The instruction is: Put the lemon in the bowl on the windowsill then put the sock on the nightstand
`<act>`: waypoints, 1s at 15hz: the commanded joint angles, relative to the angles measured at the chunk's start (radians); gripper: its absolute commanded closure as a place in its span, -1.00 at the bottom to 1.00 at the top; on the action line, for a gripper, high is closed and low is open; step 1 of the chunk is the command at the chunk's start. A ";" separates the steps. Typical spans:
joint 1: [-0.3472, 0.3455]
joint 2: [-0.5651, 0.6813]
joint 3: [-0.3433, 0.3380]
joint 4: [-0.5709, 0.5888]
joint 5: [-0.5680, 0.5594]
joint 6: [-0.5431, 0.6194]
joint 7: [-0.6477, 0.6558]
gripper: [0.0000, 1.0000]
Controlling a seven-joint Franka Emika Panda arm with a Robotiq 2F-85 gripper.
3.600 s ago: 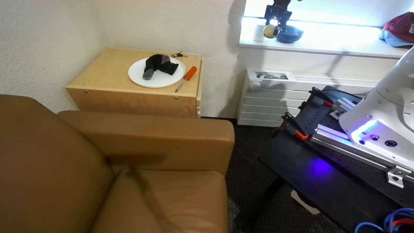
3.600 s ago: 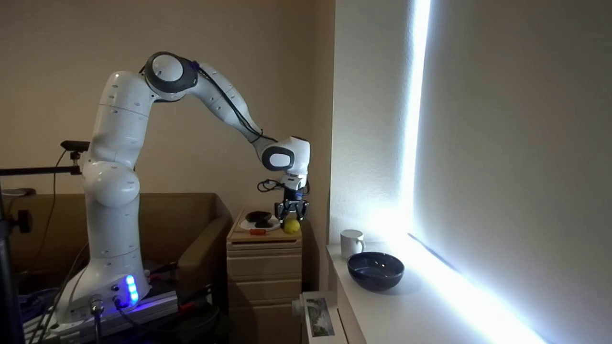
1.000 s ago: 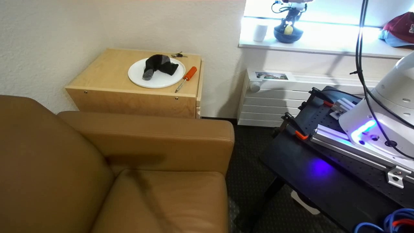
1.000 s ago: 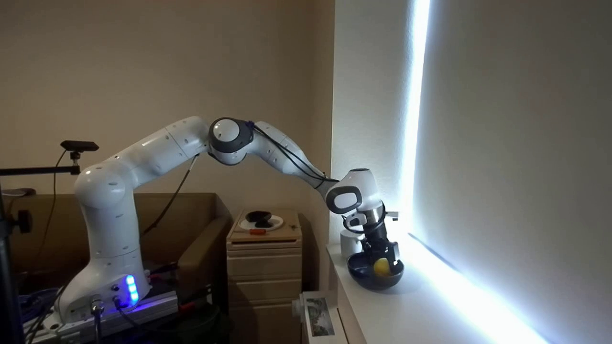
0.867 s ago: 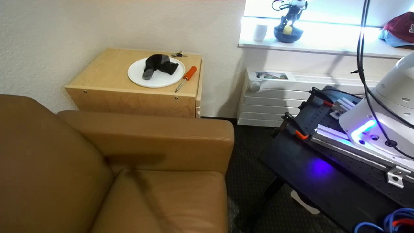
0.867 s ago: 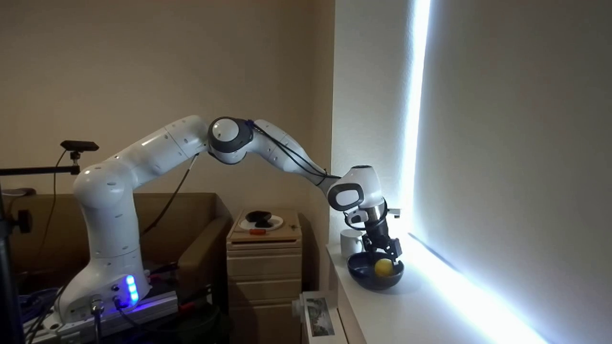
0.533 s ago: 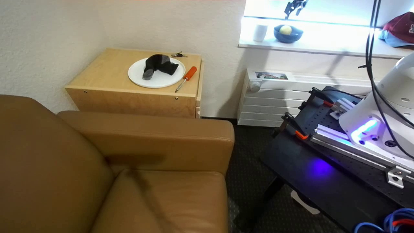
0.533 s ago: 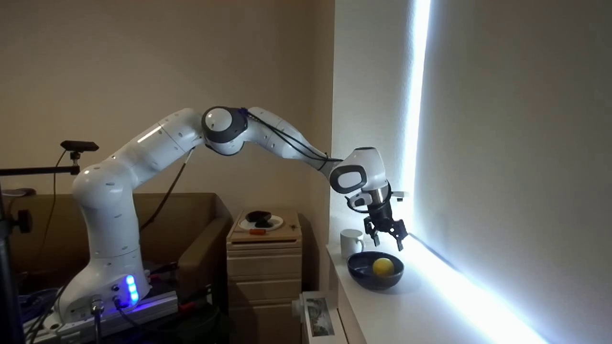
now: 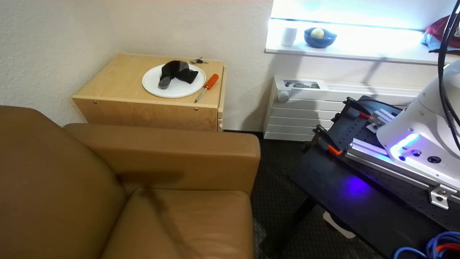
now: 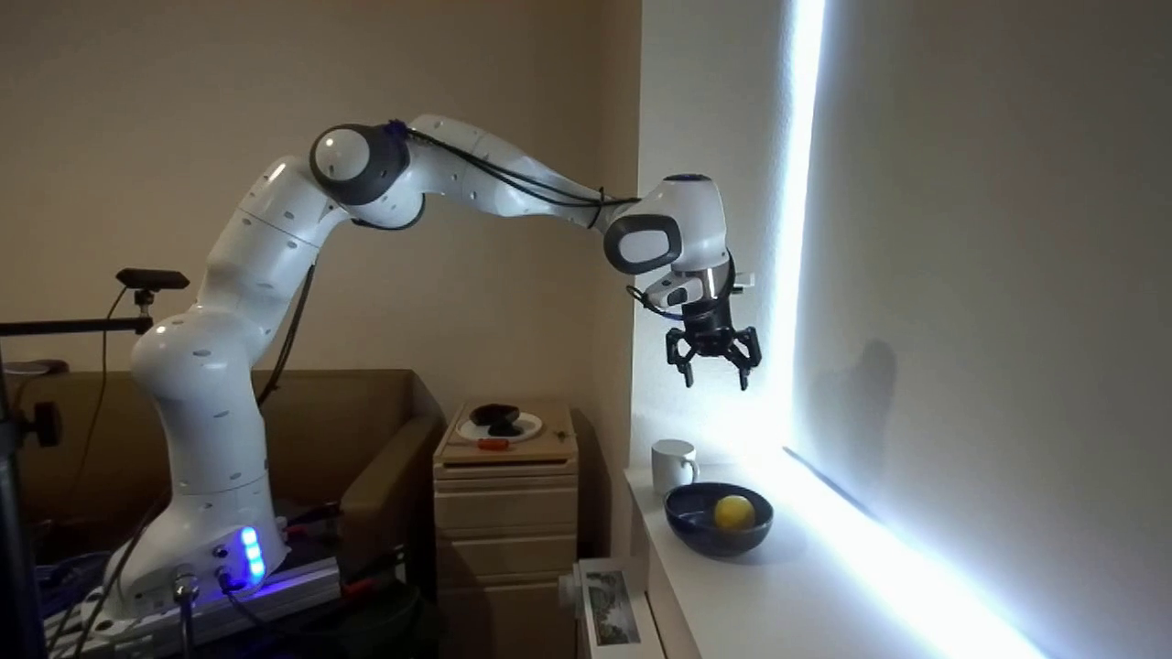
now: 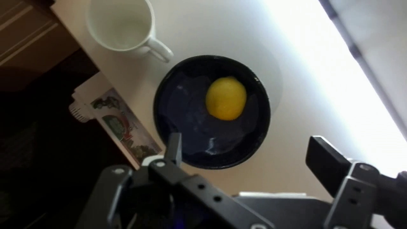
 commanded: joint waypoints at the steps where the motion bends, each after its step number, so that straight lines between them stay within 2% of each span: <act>1: 0.049 -0.181 0.024 -0.236 -0.036 -0.049 -0.124 -1.00; 6: 0.165 -0.339 0.047 -0.488 -0.097 -0.077 -0.236 -1.00; 7: 0.144 -0.247 0.026 -0.364 -0.071 -0.089 -0.183 -1.00; 8: 0.160 -0.262 0.030 -0.391 -0.074 -0.086 -0.181 -1.00; 11: 0.158 -0.253 0.024 -0.374 -0.074 -0.086 -0.174 -1.00; 12: 0.156 -0.211 0.035 -0.344 -0.068 -0.142 -0.200 -1.00; 15: 0.239 -0.232 0.086 -0.448 -0.126 -0.115 -0.215 -1.00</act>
